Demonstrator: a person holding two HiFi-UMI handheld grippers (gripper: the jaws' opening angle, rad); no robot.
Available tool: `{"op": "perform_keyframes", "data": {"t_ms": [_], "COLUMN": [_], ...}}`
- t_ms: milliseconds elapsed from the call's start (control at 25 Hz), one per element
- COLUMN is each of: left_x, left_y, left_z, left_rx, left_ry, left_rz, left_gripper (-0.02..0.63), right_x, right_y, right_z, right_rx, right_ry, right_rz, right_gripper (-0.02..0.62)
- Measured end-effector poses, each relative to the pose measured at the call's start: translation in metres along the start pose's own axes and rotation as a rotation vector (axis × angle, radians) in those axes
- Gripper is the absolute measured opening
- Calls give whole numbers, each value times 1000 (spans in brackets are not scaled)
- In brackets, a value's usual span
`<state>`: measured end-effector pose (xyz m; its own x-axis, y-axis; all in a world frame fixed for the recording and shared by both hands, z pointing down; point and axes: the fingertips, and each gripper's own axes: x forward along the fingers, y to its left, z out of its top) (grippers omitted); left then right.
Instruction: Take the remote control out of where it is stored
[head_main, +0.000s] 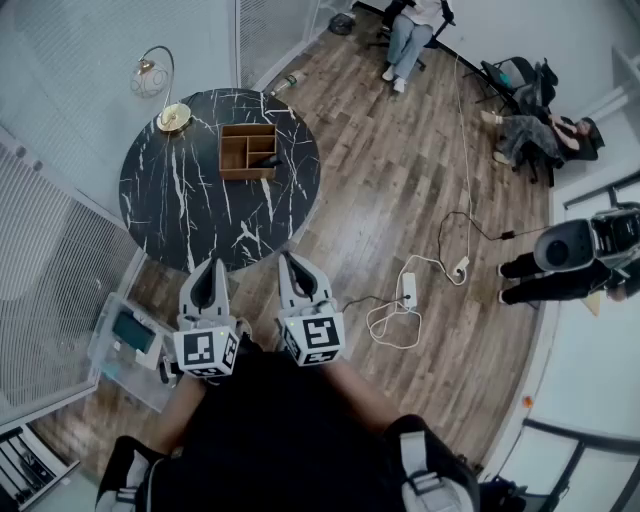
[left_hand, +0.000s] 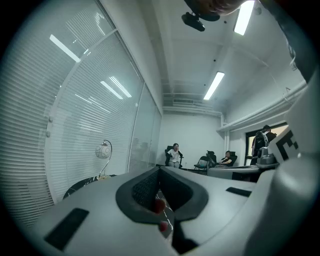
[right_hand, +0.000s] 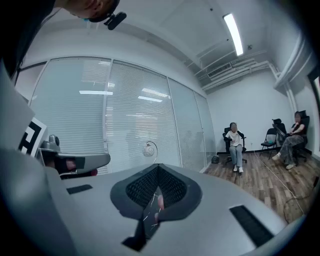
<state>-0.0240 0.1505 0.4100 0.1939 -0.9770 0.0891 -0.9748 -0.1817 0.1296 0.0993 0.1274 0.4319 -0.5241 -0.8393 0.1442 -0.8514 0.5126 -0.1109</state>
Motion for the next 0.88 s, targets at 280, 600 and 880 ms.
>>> {"op": "perform_keyframes", "data": {"t_ms": [280,600,880], "left_x": [2,-3,-7], "left_y": [6,12,30], "left_z": [0,0,5], "left_rx": [-11,-8,0], "left_ry": [3,3,-4], "left_rz": [-4,-17,-30], "left_gripper": [8,8,8], "right_x": [4,4,11], "right_y": [4,8,18], "right_z": [-1,-2,-1], "right_rx": [-6,25,27], "right_ry": [10,-4,-8], "right_rz": [-3,-24,-47], "right_gripper": [2,2,2]}}
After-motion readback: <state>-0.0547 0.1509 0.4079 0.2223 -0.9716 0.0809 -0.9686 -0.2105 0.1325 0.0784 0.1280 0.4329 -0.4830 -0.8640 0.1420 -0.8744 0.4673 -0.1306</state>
